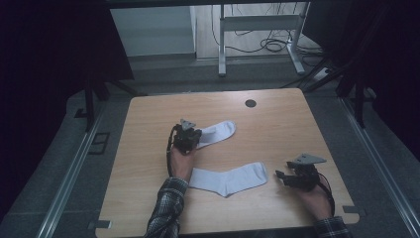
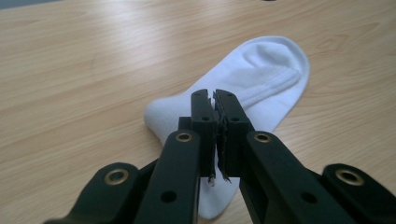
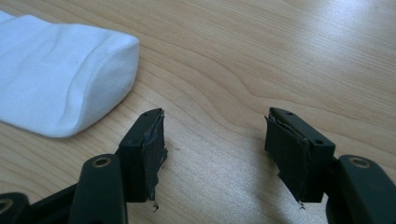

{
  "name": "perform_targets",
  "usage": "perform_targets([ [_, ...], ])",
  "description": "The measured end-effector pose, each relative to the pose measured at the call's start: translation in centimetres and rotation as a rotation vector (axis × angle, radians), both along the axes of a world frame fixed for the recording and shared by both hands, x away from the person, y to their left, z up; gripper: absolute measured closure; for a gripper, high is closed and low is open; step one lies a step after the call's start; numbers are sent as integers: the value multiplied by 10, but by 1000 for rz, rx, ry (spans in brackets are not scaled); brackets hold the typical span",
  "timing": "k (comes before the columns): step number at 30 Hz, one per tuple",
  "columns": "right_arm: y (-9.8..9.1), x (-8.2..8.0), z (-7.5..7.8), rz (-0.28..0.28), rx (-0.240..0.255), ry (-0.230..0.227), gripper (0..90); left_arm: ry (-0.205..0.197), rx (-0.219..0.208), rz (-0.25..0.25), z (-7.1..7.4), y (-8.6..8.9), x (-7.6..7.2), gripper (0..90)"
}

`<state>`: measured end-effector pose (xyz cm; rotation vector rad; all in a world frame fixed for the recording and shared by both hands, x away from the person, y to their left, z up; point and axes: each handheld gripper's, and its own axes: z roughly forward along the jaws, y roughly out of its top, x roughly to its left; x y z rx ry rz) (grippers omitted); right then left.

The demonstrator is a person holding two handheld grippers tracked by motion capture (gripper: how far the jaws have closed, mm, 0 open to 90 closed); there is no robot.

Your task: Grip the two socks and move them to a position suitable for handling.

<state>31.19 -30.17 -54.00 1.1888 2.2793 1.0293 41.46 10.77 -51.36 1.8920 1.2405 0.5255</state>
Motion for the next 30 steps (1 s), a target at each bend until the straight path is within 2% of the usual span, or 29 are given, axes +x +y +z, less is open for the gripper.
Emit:
perform_targets([
  [1, 0, 0, 0, 0, 0, 0, 374, 0, 0, 0, 0, 0, 0, 866],
  [6, 0, 0, 0, 0, 0, 0, 374, 55, 41, 39, -13, 12, 3, 857],
  [9, 0, 0, 0, 1, -3, -1, 374, 77, 48, 58, -18, 17, 4, 819],
  [11, 0, 0, 0, 1, 0, -2, 374, 83, 28, 54, -19, 21, 4, 732],
  [15, 0, 0, 0, 1, -3, -1, 374, 50, 28, 33, -11, 22, 3, 546],
  [16, 0, 0, 0, 0, -1, -2, 374, 44, 32, 23, -8, 21, 3, 511],
  [19, 0, 0, 0, 0, 0, 0, 374, 18, 51, -15, 1, 12, 5, 492],
  [22, 0, 0, 0, 0, 0, 0, 374, 13, 70, -52, 5, -1, 9, 492],
  [25, 0, 0, 0, 0, 0, 0, 374, 21, 119, -83, 0, -15, 14, 513],
  [27, 0, 0, 0, 0, 0, 0, 374, 29, 132, -95, -5, -22, 17, 531],
  [30, 0, 0, 0, 0, 1, 0, 374, 53, 162, -89, -12, -28, 21, 547],
])
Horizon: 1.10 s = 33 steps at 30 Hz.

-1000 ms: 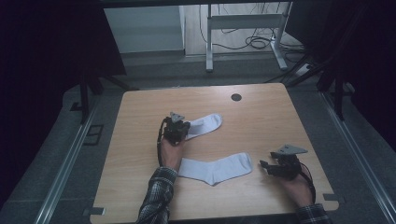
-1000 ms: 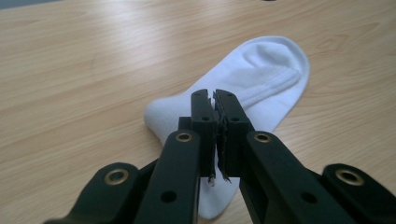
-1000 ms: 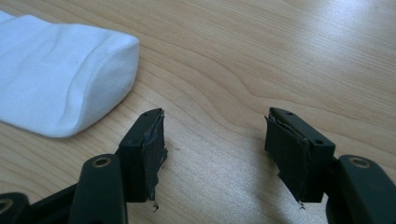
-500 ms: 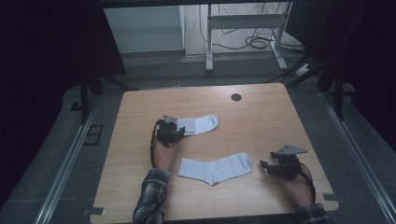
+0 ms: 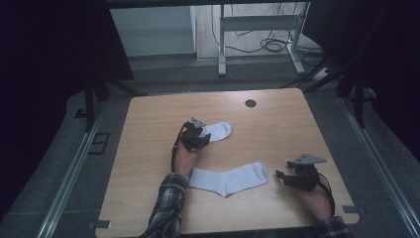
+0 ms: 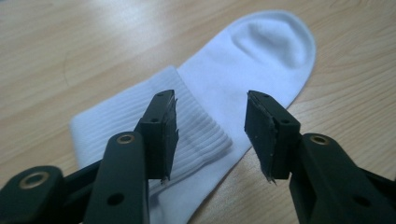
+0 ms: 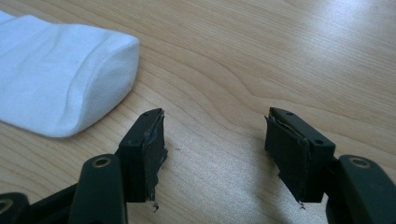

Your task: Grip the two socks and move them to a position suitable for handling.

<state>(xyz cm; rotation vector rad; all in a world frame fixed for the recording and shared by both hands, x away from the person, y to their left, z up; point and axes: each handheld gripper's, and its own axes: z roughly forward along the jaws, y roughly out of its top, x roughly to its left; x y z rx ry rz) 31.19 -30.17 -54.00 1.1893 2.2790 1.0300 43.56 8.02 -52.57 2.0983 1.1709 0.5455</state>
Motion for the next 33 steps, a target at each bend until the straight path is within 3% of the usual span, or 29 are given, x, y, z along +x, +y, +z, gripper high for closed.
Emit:
perform_targets([
  [2, 0, 0, 0, 0, 0, 0, 374, 13, 22, 1, -3, -2, 2, 562],
  [4, 0, 0, 0, 0, 1, 0, 373, 33, 55, 0, -8, -4, 3, 644],
  [6, 0, 0, 0, 0, 1, 0, 373, 38, 43, 12, -9, -3, 3, 696],
  [7, 0, 0, 0, 0, 1, 0, 373, 41, 41, 22, -9, -2, 3, 788],
  [10, 0, 0, 0, 0, 1, 0, 373, 62, -28, 34, -4, 3, 4, 805],
  [13, 0, 0, 0, 0, 1, 1, 373, 54, -115, 42, 10, 11, 2, 805],
  [14, 0, 0, 0, 1, 1, 0, 373, 47, -120, 43, 14, 13, 1, 804],
  [20, 0, 0, 0, 0, 0, 0, 373, 17, -140, 79, 37, 37, 6, 787],
  [27, 0, 0, 0, 1, 1, -2, 373, -13, -128, 186, 38, 72, 20, 761],
  [30, 0, 0, 0, 1, 1, -2, 373, -25, -97, 264, 36, 85, 23, 653],
  [31, 0, 0, 0, 1, 1, -2, 373, -34, -87, 306, 34, 93, 22, 545],
  [33, 0, 0, 0, 0, 1, -2, 373, -41, -86, 314, 34, 96, 21, 507],
])
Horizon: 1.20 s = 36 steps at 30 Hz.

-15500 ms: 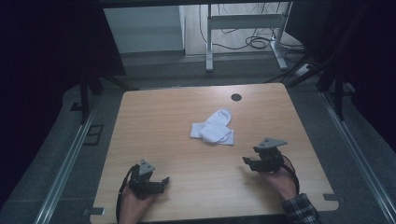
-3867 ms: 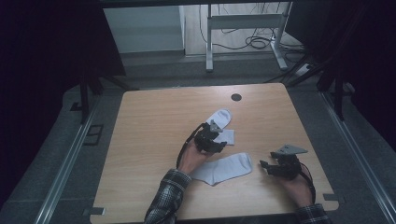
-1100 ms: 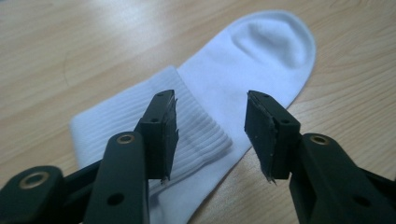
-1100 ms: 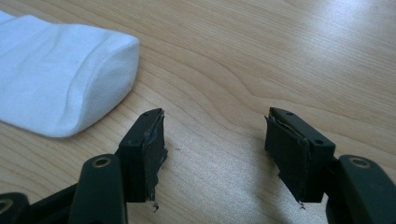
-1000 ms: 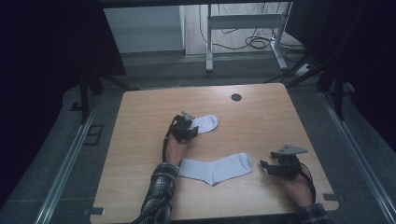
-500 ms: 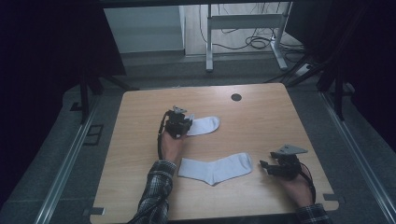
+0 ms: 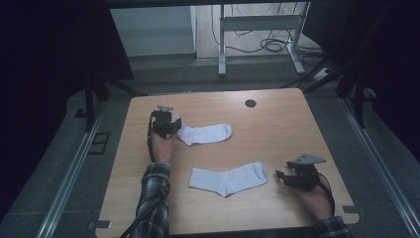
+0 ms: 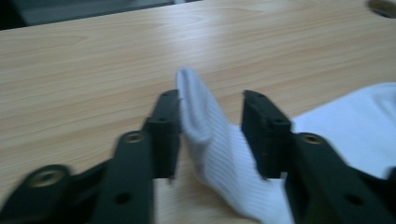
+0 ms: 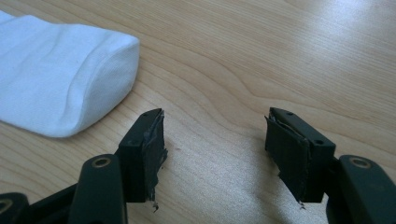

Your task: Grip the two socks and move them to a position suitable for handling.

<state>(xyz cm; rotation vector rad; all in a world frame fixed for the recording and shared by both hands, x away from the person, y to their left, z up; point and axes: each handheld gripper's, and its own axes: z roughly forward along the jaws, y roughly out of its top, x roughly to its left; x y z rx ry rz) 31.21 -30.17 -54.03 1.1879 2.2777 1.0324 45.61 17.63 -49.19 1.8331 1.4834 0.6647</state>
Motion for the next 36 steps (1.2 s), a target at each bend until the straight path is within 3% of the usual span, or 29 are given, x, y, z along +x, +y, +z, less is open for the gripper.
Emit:
perform_targets([
  [2, 0, 0, 0, 0, 0, 0, 373, -16, -24, -3, -2, 3, -4, 451],
  [4, 0, 0, 0, 1, 0, 0, 373, -20, -5, -9, -4, 3, -6, 389],
  [6, 0, 0, 0, 1, -1, -1, 373, -22, -17, -43, -7, 0, -8, 360],
  [9, 0, 0, 0, 1, -2, 1, 373, 9, -17, -93, -17, -7, -9, 318],
  [13, 0, 0, 0, 1, -1, 0, 373, 52, 25, -153, -34, -19, -11, 267],
  [19, 0, 0, 0, 0, -3, 0, 374, 89, 67, -182, -51, -26, -16, 260],
  [29, 5, 3, 6, 2, -32, 33, 418, 91, 63, -233, -51, -35, -34, 273],
  [36, 19, 13, 20, 27, -19, 23, 442, 79, 62, -238, -47, -42, -51, 264],
])
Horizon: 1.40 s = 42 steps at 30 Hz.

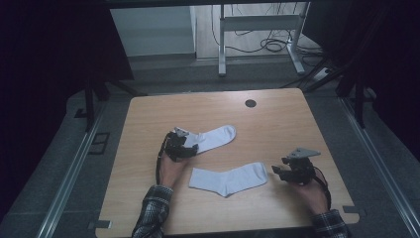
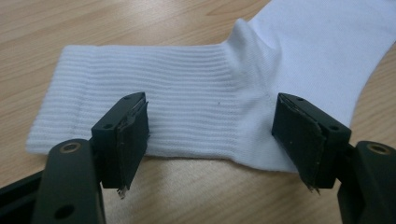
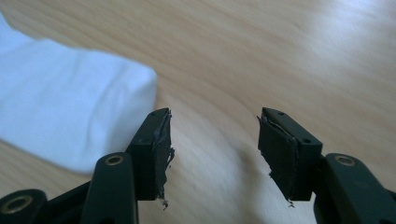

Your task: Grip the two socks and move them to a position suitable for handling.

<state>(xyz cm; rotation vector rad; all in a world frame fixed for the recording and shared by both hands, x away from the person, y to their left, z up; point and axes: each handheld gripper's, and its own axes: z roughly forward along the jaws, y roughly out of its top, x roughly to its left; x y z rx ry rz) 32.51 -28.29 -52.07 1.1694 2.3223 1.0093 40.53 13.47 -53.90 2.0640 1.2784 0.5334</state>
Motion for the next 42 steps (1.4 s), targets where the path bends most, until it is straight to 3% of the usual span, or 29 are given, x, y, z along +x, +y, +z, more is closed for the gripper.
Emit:
perform_targets([
  [4, 16, 16, 9, 31, 9, -4, 465, -29, -31, 27, 10, 15, 0, 268],
  [8, 37, 36, 16, 55, 31, 0, 481, -52, -14, 62, 17, 37, 3, 281],
  [12, 58, 57, 21, 72, 47, -1, 493, -51, -20, 93, 20, 58, 9, 338],
  [16, 77, 75, 24, 88, 45, -3, 505, -39, -5, 93, 19, 72, 18, 382],
  [18, 84, 83, 23, 89, 41, -1, 511, -36, 8, 94, 17, 75, 21, 402],
  [27, 106, 115, 13, 82, 61, 13, 528, -36, -43, 82, 9, 74, 25, 417],
  [39, 130, 142, -1, 51, 49, 25, 538, -12, -19, 71, -3, 67, 28, 432],
  [42, 133, 146, -6, 40, 42, 39, 554, -6, -43, 73, -5, 69, 28, 447],
])
